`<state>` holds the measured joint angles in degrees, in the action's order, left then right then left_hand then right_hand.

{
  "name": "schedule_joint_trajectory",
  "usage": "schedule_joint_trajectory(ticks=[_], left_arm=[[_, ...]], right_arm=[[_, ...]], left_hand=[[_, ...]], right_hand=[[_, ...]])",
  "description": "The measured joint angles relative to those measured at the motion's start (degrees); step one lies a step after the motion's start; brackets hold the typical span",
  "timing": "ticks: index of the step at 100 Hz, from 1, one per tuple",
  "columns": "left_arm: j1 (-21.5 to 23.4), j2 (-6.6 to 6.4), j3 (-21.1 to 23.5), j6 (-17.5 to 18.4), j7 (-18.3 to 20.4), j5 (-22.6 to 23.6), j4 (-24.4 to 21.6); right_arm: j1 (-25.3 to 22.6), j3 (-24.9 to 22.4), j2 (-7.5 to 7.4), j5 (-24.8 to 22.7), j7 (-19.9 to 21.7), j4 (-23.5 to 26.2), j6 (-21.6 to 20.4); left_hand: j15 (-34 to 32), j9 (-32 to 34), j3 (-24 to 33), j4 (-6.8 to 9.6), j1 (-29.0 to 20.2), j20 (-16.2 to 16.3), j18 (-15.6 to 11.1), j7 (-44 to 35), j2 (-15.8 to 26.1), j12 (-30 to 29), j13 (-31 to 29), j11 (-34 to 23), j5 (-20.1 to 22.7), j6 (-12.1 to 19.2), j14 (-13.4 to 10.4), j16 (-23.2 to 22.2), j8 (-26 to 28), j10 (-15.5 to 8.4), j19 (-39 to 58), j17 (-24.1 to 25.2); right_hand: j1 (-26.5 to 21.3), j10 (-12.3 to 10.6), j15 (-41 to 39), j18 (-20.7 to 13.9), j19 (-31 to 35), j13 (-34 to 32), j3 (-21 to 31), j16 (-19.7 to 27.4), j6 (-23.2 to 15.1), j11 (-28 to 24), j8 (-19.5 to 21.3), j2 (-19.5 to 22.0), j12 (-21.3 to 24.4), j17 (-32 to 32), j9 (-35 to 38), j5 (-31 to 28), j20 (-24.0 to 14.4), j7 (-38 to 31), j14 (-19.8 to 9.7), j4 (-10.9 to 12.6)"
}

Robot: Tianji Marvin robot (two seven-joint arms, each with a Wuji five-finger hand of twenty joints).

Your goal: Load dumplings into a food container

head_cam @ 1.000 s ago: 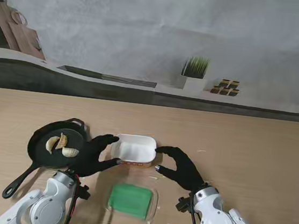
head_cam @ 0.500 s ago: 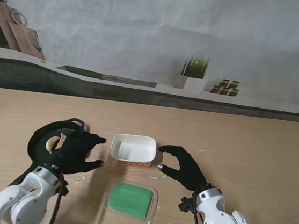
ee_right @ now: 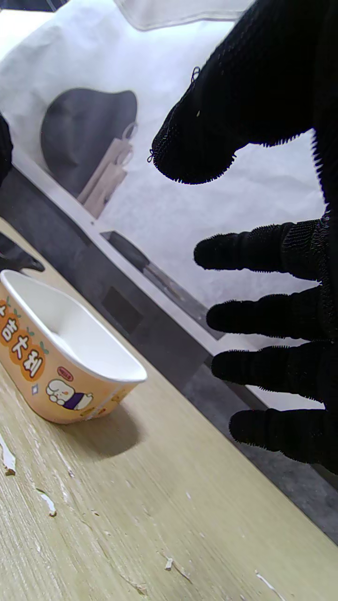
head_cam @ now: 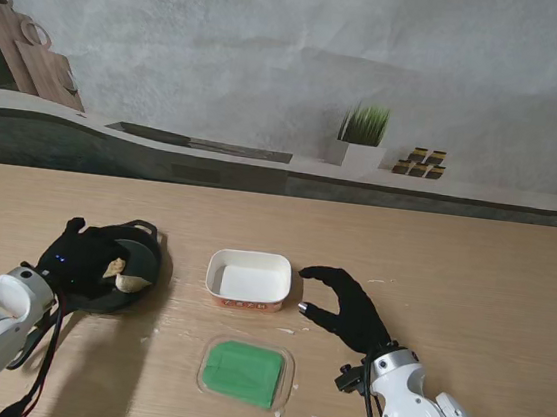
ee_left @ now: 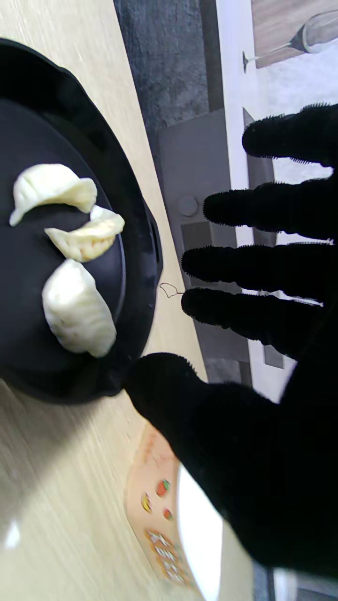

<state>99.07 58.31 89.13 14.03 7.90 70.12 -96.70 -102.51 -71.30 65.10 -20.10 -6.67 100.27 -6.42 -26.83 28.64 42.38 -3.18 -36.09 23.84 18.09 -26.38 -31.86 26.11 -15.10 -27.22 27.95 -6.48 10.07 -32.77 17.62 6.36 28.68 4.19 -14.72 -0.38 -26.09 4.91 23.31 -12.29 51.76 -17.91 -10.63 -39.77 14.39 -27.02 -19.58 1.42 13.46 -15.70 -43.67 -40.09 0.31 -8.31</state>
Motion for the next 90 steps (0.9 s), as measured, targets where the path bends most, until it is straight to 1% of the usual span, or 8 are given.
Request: schedule_joint_trajectory(ticks=[10,15,28,41,49,57,68,90], left_arm=[[-2.4,-0.47,-1.9,-0.6,1.2,1.0,2.5],[-3.2,-0.64,-2.7,-0.9,1.7,1.6,3.2],[-4.7,-0.87,-4.3,-1.2,1.8,3.3,5.1],[-5.7,-1.01,-5.4,-1.4,1.4,3.0,7.4],[-6.3,-1.13,-6.2,-1.3,1.1,2.9,8.7],[-7.1,-1.28,-7.0,-0.9,0.9,2.8,9.9],[-8.0,-1.50,-8.1,-0.5,0.4,3.0,11.4],[-10.3,-1.84,-10.4,-0.2,-0.9,4.0,14.1]], right_arm=[[-0.1,-0.1,0.03,0.0,-0.1,0.1,0.0],[-0.2,-0.2,0.04,-0.1,-0.1,0.2,0.0],[-0.2,-0.3,0.06,-0.1,-0.3,0.2,-0.2],[-0.2,-0.3,0.08,-0.1,-0.4,0.2,-0.2],[-0.2,-0.3,0.09,-0.1,-0.5,0.2,-0.2],[-0.3,-0.3,0.09,-0.1,-0.5,0.3,-0.1],[-0.3,-0.3,0.10,-0.1,-0.5,0.3,0.0],[-0.3,-0.3,0.12,-0.2,-0.6,0.3,0.0]], left_hand=[[0.0,0.0,0.0,0.00,0.2,0.0,0.0,0.0,-0.7,0.0,0.6,0.0,0.0,0.0,-0.1,0.0,0.0,-0.3,-2.7,0.3],[0.1,-0.2,0.0,0.00,0.5,0.0,0.0,0.0,-0.7,0.0,1.1,0.1,0.0,0.1,-1.2,0.0,0.0,-0.8,-2.8,0.3],[0.1,-0.2,0.6,0.00,0.7,0.0,0.0,0.0,-2.0,0.0,1.6,0.1,0.0,0.3,-1.2,0.0,0.0,-1.5,-3.4,0.4],[0.1,-0.3,0.7,0.00,0.7,0.0,0.0,0.0,-2.8,0.6,1.6,0.0,0.0,0.9,-1.2,0.0,0.0,-1.7,-4.2,0.5],[0.1,-0.8,1.3,-0.78,0.7,0.0,0.0,0.0,-3.5,0.7,1.7,0.0,-0.1,1.7,-1.2,0.0,0.0,-2.3,-5.0,0.5],[0.1,-0.8,1.4,-0.81,1.9,0.3,0.0,0.0,-3.5,0.8,1.7,0.0,-0.1,2.1,-1.2,0.0,0.0,-2.6,-5.6,0.5],[0.5,-0.8,1.8,-0.84,1.9,0.6,0.0,0.0,-3.5,1.2,2.3,-0.4,-0.1,2.9,-1.2,0.0,0.0,-4.3,-5.9,0.5],[0.5,-0.8,2.3,-0.88,1.9,1.0,0.0,-1.4,-3.5,1.3,2.3,-1.1,-0.1,3.8,-1.2,0.0,0.5,-4.5,-6.5,0.5]], right_hand=[[0.0,0.0,0.0,0.0,0.0,0.0,0.0,0.0,0.0,0.0,0.0,0.0,0.0,0.0,0.0,0.0,0.0,-0.3,0.0,0.0],[0.0,0.0,0.0,0.0,0.0,0.0,0.0,0.0,0.0,0.0,0.0,0.0,0.0,0.0,0.0,0.0,0.0,-0.3,0.0,0.0],[0.0,0.0,0.0,0.0,0.0,0.0,0.0,0.0,0.0,0.0,0.0,0.0,0.0,0.0,0.0,0.0,0.0,-0.3,0.1,0.0],[0.0,0.0,0.0,0.0,0.0,0.0,0.0,0.0,0.0,0.0,0.0,0.0,0.0,0.0,0.0,0.0,0.0,-0.3,0.1,0.0],[0.0,0.0,0.0,0.0,0.0,0.0,0.0,0.0,0.0,0.0,0.0,0.0,0.0,0.0,0.0,0.0,0.0,-0.3,0.1,0.0],[0.0,0.0,0.0,0.0,0.0,0.0,0.0,0.0,0.0,0.0,0.0,0.0,0.0,0.0,0.0,0.0,0.0,-0.3,0.1,0.0],[0.0,0.0,0.0,0.0,0.0,0.0,0.0,0.0,0.0,0.0,0.0,0.0,0.0,0.0,0.0,-0.1,0.0,-0.3,0.1,0.0],[0.0,0.0,0.0,0.0,0.0,0.0,0.0,0.0,0.0,0.0,0.0,0.0,0.0,0.0,0.0,-0.1,0.0,-0.3,0.1,0.0]])
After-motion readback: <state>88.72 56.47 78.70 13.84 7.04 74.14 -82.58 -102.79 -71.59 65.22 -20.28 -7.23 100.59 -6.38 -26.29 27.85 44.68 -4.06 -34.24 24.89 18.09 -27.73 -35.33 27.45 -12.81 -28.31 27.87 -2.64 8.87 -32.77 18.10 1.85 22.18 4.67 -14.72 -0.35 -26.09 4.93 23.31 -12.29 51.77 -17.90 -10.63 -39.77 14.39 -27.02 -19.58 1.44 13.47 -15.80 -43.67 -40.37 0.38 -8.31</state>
